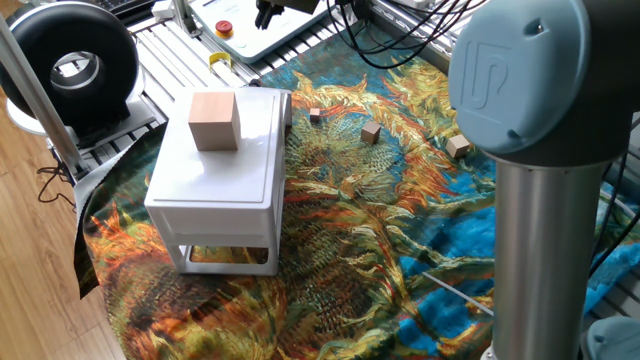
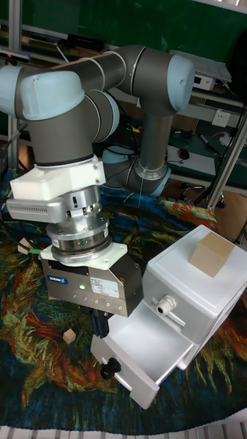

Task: Grasp the handle and close the drawer

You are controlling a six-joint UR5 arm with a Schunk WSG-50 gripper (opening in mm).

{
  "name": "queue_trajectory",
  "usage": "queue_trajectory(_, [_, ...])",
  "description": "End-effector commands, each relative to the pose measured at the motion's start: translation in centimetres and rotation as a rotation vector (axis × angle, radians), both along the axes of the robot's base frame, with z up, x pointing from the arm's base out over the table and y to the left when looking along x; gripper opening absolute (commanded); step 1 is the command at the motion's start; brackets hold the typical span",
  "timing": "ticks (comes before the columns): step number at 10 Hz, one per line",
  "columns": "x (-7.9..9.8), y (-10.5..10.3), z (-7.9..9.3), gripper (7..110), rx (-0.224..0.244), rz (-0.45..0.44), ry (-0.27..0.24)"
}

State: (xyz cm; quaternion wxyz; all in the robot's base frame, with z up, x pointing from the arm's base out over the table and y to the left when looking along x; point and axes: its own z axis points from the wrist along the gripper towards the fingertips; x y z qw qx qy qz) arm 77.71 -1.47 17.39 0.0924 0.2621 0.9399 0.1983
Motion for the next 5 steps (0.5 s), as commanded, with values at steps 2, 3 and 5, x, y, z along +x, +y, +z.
queue_trajectory(2, [-0.1,-0.1,0.1,7,0.002,0.005,0.003])
queue_trajectory(3, [-0.1,-0.3,0.0,7,-0.015,0.020,-0.002])
queue_trajectory(5, [-0.3,-1.7,-0.4,7,-0.082,0.042,-0.002])
